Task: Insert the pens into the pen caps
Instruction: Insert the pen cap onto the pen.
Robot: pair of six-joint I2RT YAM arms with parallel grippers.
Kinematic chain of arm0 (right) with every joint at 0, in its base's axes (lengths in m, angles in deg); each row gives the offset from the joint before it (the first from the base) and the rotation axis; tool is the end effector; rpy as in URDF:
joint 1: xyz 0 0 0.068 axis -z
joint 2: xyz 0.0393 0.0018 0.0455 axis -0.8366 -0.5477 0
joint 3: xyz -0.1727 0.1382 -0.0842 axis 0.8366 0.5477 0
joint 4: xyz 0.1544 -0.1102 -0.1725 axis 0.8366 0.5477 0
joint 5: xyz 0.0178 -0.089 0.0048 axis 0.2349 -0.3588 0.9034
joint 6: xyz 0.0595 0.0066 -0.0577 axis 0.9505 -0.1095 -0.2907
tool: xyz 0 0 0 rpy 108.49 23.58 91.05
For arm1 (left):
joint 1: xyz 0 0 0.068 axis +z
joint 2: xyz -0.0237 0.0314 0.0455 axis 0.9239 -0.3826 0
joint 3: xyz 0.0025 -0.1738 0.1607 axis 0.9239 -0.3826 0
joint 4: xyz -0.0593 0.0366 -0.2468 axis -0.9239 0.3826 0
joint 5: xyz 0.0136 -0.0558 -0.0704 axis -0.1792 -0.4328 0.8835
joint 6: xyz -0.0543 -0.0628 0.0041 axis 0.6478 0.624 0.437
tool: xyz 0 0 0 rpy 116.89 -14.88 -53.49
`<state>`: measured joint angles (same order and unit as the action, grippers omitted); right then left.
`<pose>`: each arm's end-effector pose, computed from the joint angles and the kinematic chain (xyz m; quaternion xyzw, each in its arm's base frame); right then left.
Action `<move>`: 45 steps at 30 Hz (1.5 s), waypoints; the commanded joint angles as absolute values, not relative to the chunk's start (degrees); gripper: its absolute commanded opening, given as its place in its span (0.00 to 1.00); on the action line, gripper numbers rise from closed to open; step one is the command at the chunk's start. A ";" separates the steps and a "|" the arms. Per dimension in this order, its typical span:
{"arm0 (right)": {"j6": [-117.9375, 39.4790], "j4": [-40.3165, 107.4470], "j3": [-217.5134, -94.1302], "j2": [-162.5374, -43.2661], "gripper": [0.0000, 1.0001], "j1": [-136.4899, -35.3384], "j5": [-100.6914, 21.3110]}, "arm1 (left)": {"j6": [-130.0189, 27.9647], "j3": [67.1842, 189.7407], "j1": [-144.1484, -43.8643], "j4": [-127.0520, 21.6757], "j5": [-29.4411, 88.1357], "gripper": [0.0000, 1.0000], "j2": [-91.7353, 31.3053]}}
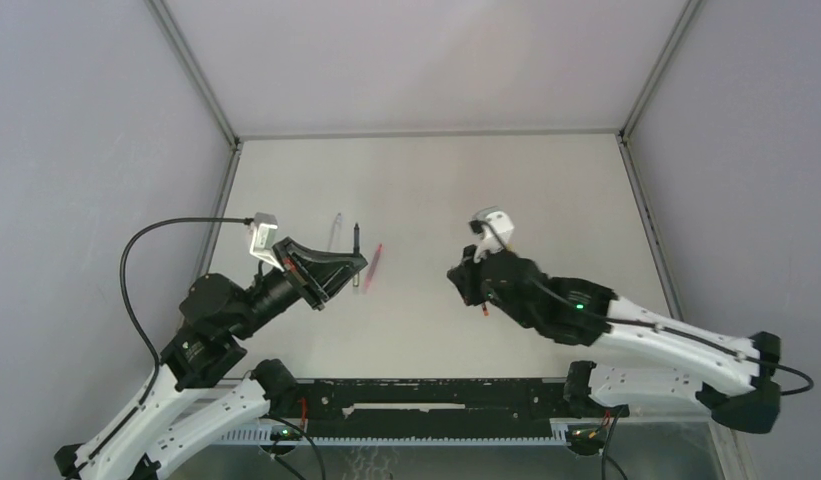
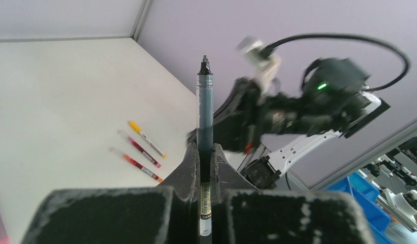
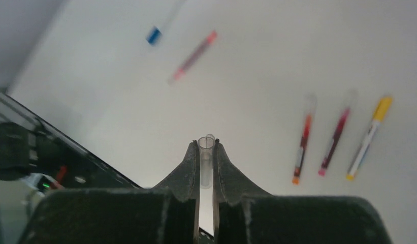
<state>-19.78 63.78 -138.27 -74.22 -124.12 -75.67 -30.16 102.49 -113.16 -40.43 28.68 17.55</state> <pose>0.1239 0.2074 0.3177 -0.1641 0.8124 0.2377 0.5066 0.1132 -0.1295 0.3730 0.1248 0.6419 -0.5095 0.5593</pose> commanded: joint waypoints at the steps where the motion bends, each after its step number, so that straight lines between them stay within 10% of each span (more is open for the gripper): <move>1: -16.06 68.52 -135.46 -83.35 0.00 -123.15 -71.95 | -31.41 102.81 -112.85 -39.44 27.38 0.00 18.96; 13: -24.47 51.90 -134.25 -111.04 0.00 -127.36 -75.54 | -30.85 102.06 -112.84 -36.62 26.83 0.00 22.94; 45: -24.49 16.30 -109.89 -119.26 0.09 -130.13 -75.41 | -28.99 100.79 -112.79 -34.03 25.15 0.00 24.26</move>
<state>-25.57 12.39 -112.00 -115.36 -129.39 -78.53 -29.57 101.72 -113.16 -33.53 25.71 24.22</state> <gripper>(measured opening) 0.117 0.033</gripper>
